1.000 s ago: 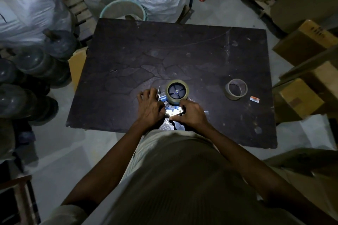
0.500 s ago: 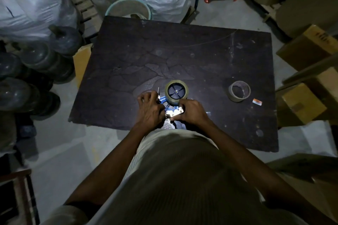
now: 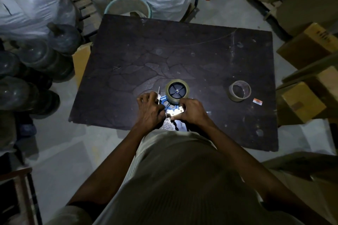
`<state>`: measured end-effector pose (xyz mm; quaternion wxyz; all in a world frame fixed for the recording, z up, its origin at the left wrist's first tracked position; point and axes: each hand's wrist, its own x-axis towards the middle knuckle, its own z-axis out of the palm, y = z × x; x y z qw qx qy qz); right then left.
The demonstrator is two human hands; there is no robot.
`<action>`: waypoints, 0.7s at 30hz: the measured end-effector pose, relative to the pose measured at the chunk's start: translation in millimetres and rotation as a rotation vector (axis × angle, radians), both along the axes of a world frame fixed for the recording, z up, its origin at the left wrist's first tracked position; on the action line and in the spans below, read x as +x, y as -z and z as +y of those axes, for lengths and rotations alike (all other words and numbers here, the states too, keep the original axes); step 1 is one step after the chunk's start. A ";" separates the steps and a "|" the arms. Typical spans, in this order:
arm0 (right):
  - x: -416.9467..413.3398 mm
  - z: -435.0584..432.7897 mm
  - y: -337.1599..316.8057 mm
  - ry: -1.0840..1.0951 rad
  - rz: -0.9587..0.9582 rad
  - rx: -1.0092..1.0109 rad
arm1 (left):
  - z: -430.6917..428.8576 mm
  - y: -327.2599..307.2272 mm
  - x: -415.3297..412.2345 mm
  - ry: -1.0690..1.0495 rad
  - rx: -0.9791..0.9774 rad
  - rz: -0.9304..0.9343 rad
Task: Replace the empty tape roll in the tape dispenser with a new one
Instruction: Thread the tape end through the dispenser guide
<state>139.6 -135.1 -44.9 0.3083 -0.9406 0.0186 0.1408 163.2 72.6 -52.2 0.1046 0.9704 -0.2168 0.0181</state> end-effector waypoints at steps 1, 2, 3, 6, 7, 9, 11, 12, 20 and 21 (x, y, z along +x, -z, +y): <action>0.7 -0.5 1.6 0.004 0.007 -0.009 | -0.5 -0.3 0.2 -0.002 -0.015 -0.005; 1.1 -1.6 3.3 0.007 0.012 -0.016 | -0.9 -0.1 0.3 0.001 -0.027 -0.010; 1.1 -3.0 4.5 0.013 0.012 -0.015 | -1.1 0.2 0.0 0.011 -0.035 -0.014; 0.1 -7.6 4.2 0.045 0.004 0.015 | -2.1 2.4 0.0 0.045 -0.047 -0.004; 0.2 -9.3 4.1 0.057 0.000 0.025 | -3.1 2.4 0.7 0.047 -0.053 0.003; 1.3 -11.8 3.5 0.077 -0.001 0.035 | -7.1 0.6 3.5 0.044 -0.059 -0.007; 4.1 -13.8 4.6 0.107 -0.002 0.031 | -12.0 -3.5 8.3 0.038 -0.039 -0.015; 6.5 -15.7 4.4 0.134 -0.002 0.034 | -14.7 -5.8 11.5 0.033 -0.021 -0.007; 15.6 -32.1 12.4 0.232 0.022 0.019 | -27.7 -25.4 33.0 -0.054 -0.121 0.069; 14.1 -31.8 14.4 0.238 0.021 0.019 | -31.9 -27.4 38.0 -0.064 -0.159 0.100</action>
